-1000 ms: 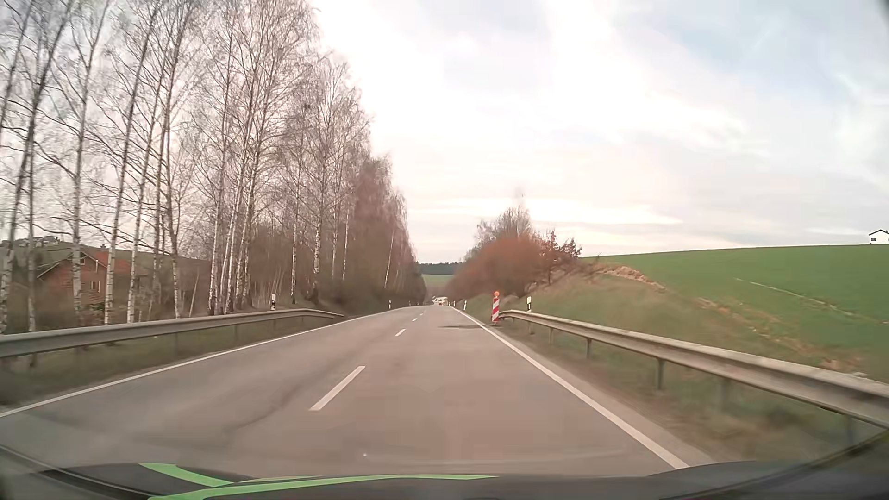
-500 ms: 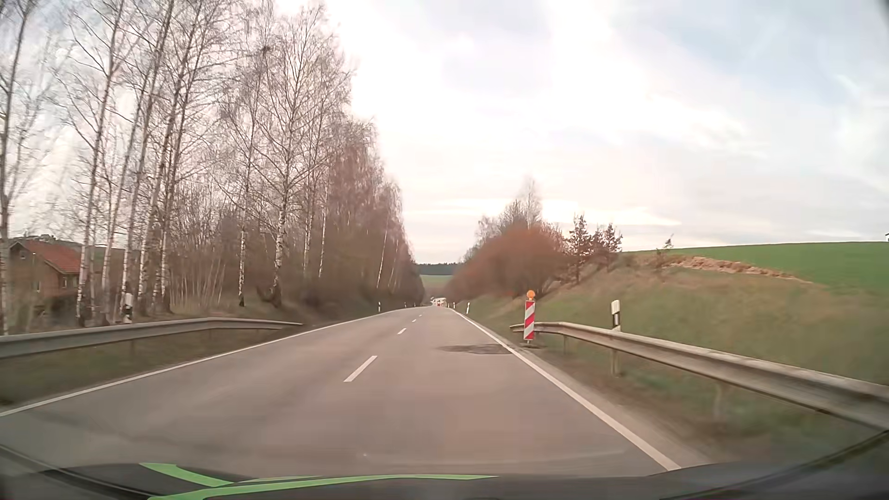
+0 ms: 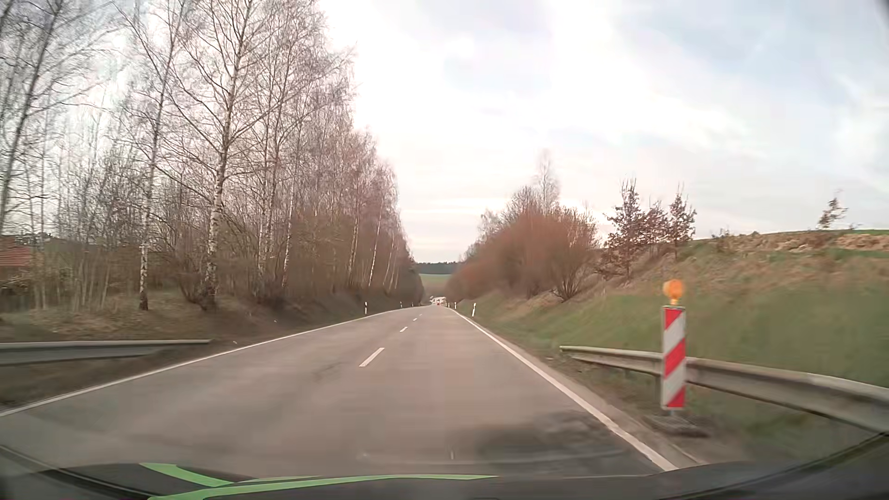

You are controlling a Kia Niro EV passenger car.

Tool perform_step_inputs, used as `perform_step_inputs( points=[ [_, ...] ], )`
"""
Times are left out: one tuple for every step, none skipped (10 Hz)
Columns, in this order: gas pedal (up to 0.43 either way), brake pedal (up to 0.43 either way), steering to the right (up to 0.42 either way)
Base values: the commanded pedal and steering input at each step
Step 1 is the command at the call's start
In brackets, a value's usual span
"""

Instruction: Follow the waypoints while adhering to traffic rules and regulations

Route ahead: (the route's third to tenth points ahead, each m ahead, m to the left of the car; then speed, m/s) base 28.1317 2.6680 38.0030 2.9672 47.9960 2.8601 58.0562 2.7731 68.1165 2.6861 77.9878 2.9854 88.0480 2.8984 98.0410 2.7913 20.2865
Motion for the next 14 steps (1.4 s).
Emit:
perform_step_inputs(
  points=[
    [0.087, 0.000, 0.001],
    [0.087, 0.000, 0.001],
    [0.087, 0.000, 0.001],
    [0.087, 0.000, 0.001],
    [0.087, 0.000, 0.001],
    [0.087, 0.000, 0.001],
    [0.087, 0.000, 0.001],
    [0.087, 0.000, 0.001],
    [0.087, 0.000, 0.002],
    [0.087, 0.000, 0.003],
    [0.087, 0.000, 0.003],
    [0.087, 0.000, 0.004],
    [0.087, 0.000, 0.004],
    [0.087, 0.000, 0.003]
  ],
)
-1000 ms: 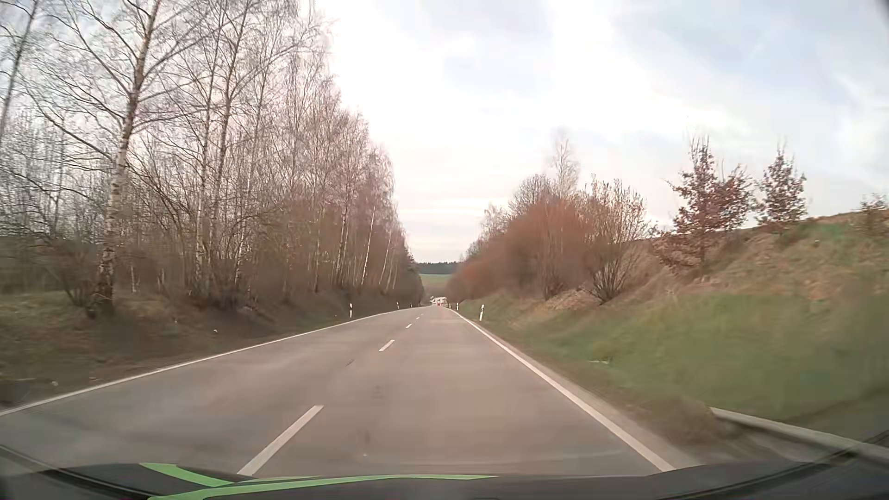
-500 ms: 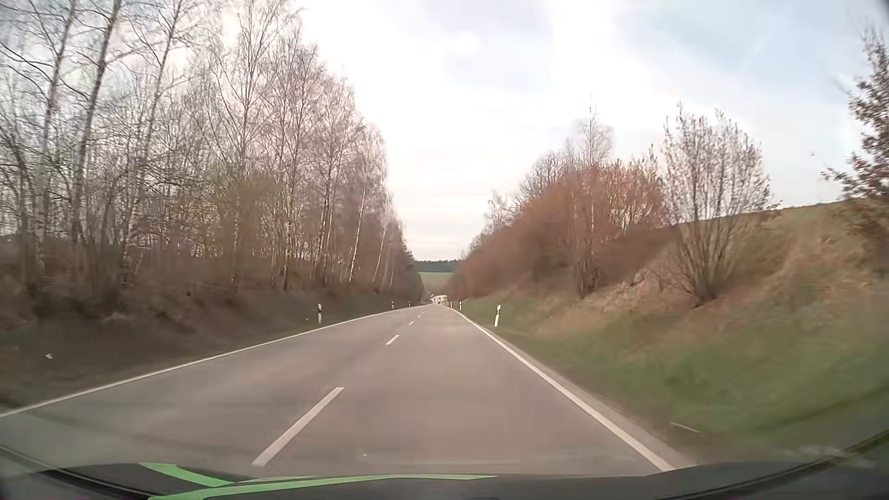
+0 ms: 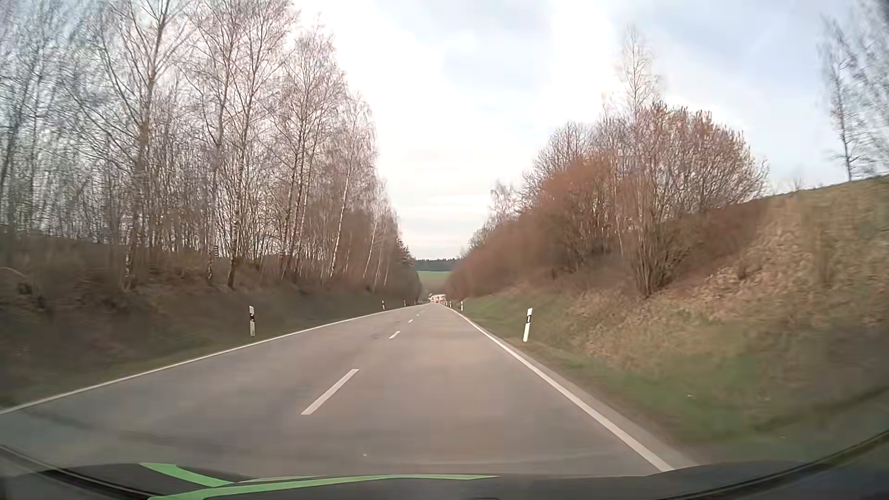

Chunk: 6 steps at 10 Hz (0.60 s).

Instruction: Follow the waypoints while adhering to traffic rules and regulations

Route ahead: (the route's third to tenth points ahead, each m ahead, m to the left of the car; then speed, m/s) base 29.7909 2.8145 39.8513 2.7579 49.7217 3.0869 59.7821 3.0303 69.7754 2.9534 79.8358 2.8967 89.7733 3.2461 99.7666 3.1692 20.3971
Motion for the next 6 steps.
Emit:
perform_step_inputs(
  points=[
    [0.087, 0.000, 0.003],
    [0.087, 0.000, 0.003],
    [0.087, 0.000, 0.003],
    [0.087, 0.000, 0.002],
    [0.087, 0.000, 0.002],
    [0.087, 0.000, 0.002]
  ],
)
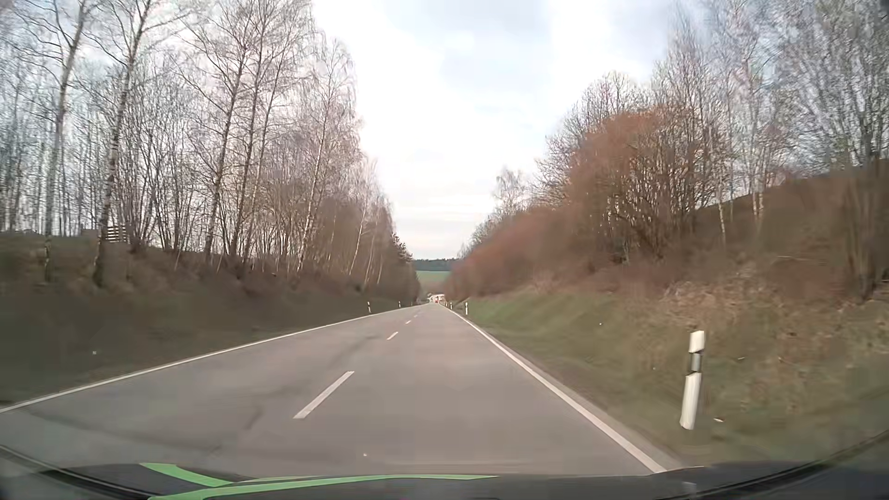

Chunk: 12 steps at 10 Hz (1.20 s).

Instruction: Follow the waypoints while adhering to traffic rules and regulations

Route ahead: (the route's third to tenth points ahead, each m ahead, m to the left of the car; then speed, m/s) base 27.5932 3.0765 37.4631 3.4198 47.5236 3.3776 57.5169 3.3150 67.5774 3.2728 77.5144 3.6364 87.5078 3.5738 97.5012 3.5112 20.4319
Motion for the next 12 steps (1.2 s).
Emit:
perform_step_inputs(
  points=[
    [0.087, 0.000, 0.002],
    [0.087, 0.000, 0.002],
    [0.087, 0.000, 0.001],
    [0.087, 0.000, 0.002],
    [0.087, 0.000, 0.001],
    [0.079, 0.000, 0.001],
    [0.079, 0.000, 0.001],
    [0.079, 0.000, 0.001],
    [0.079, 0.000, 0.002],
    [0.079, 0.000, 0.002],
    [0.067, 0.000, 0.001],
    [0.067, 0.000, 0.001]
  ],
)
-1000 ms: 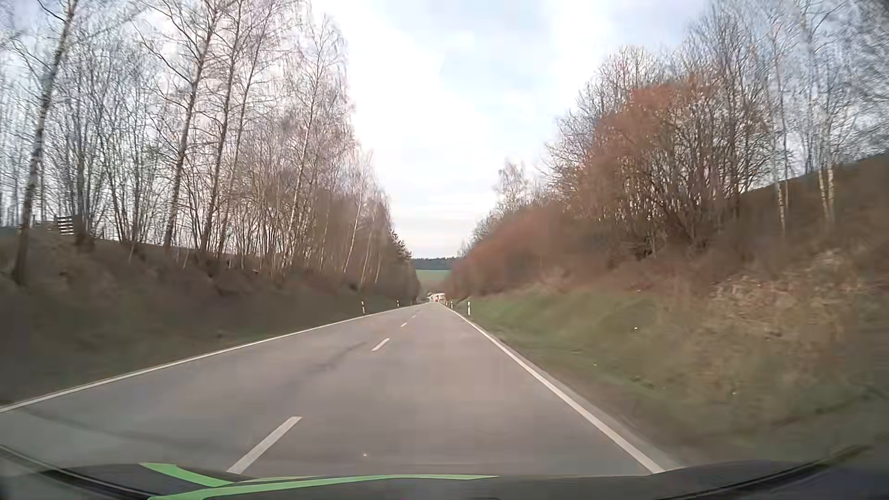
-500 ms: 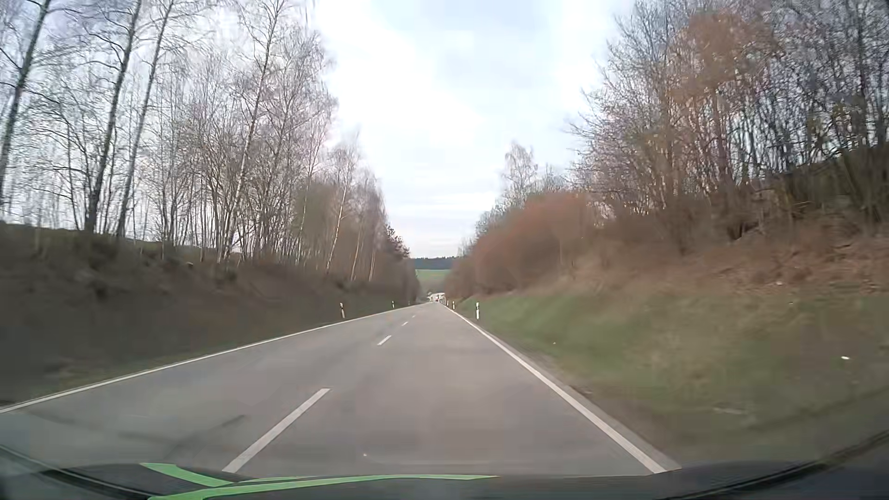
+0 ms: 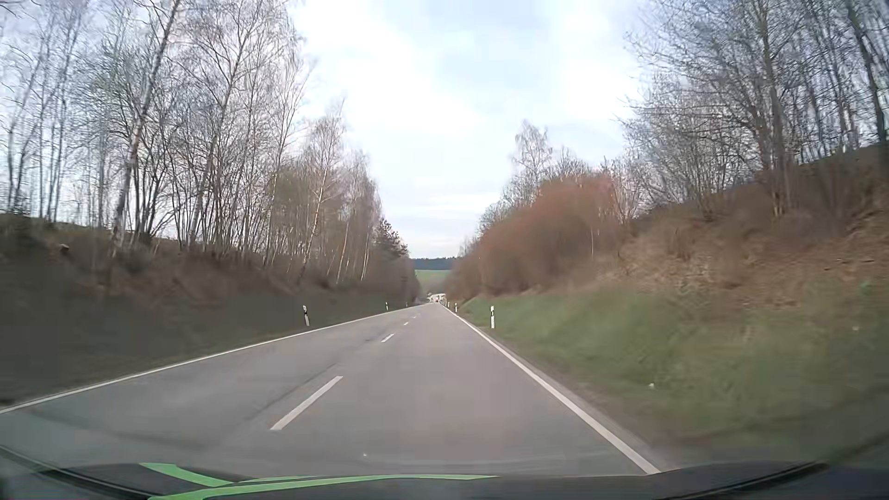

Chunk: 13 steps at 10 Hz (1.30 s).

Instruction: Follow the waypoints while adhering to traffic rules and regulations

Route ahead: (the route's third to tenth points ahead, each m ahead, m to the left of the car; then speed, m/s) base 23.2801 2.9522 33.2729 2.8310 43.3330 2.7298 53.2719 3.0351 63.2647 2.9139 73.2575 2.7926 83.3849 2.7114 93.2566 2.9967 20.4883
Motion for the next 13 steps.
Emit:
perform_step_inputs(
  points=[
    [0.059, 0.000, 0.002],
    [0.039, 0.000, 0.002],
    [0.039, 0.000, 0.002],
    [0.028, 0.000, 0.002],
    [0.008, 0.000, 0.002],
    [0.008, 0.000, 0.001],
    [0.000, 0.000, 0.000],
    [0.000, 0.000, 0.000],
    [0.000, 0.000, 0.000],
    [0.000, 0.000, 0.000],
    [0.000, 0.000, 0.000],
    [0.000, 0.000, 0.000],
    [0.000, 0.000, 0.000]
  ],
)
